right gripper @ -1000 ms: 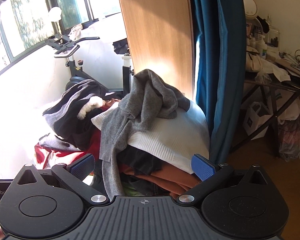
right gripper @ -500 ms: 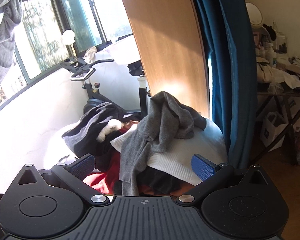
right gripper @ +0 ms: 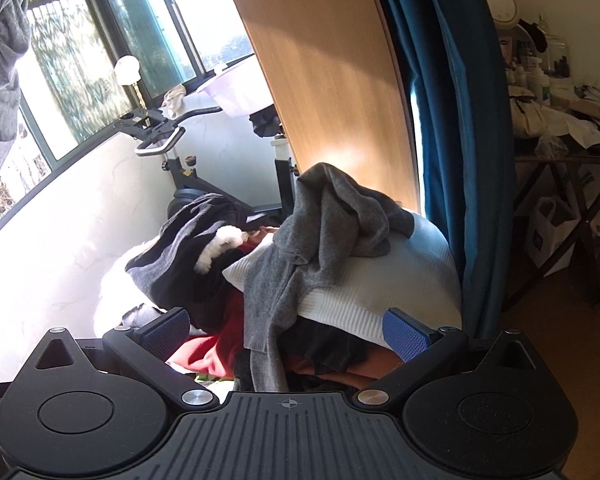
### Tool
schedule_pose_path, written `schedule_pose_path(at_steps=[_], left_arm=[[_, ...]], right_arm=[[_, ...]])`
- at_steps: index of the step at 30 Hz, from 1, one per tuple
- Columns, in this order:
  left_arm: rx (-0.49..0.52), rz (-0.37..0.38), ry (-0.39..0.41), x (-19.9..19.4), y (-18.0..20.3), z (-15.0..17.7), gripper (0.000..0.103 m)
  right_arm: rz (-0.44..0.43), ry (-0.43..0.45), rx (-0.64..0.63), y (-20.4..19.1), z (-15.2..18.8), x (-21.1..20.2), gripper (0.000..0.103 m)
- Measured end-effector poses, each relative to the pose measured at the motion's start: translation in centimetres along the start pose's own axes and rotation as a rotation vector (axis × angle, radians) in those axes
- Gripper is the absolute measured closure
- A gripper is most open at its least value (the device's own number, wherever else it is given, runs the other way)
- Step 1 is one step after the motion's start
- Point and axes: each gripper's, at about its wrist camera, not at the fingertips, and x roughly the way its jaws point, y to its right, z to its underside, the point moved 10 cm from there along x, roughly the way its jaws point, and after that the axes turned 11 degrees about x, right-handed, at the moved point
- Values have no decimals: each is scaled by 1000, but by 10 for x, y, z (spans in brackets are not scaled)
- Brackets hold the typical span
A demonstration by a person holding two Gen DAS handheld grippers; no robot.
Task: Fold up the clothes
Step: 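Move both grippers toward the grey sweater on top of the clothes pile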
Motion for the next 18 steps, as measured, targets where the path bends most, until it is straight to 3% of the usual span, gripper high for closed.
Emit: schedule_pose_path(at_steps=[18], left_arm=[[-43, 10, -19, 7, -14, 4, 0]], right_arm=[[26, -28, -6, -3, 10, 11, 1]])
